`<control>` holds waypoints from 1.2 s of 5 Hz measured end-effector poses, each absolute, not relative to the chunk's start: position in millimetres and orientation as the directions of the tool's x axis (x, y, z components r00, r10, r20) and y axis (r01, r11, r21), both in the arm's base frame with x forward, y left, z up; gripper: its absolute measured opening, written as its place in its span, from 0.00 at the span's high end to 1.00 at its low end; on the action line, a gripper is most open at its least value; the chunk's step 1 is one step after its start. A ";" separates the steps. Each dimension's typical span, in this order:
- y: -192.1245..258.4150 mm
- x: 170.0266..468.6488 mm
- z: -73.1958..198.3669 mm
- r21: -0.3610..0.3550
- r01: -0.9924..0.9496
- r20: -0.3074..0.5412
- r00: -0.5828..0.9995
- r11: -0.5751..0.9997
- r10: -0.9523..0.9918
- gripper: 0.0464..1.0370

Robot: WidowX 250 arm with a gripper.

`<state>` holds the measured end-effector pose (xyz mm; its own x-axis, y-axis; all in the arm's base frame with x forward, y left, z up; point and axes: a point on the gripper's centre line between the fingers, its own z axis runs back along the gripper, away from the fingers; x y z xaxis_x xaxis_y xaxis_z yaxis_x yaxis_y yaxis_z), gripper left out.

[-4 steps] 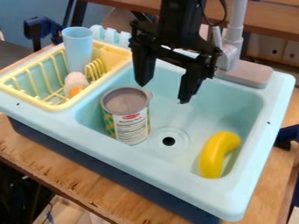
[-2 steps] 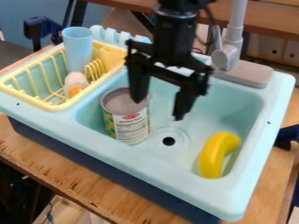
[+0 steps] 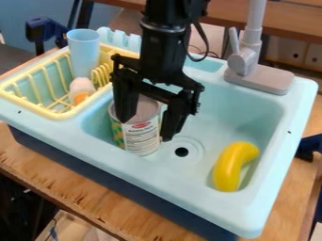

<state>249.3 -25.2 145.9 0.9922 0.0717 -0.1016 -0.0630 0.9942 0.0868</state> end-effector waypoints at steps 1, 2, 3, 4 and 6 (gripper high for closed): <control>-24.7 242.7 142.1 0.089 -0.053 -0.134 0.989 0.995 0.064 0.04; -20.9 239.6 142.3 0.093 -0.061 -0.155 0.985 0.994 0.075 0.04; -14.1 238.8 142.3 0.107 -0.080 -0.163 0.982 0.991 0.097 0.04; -6.3 238.1 138.9 0.134 -0.109 -0.187 0.973 0.985 0.133 0.04; 15.6 237.8 115.9 0.205 -0.158 -0.308 0.926 0.966 0.217 0.04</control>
<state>237.8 15.6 115.9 0.9264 0.2167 -0.3080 -0.1579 0.9660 0.2046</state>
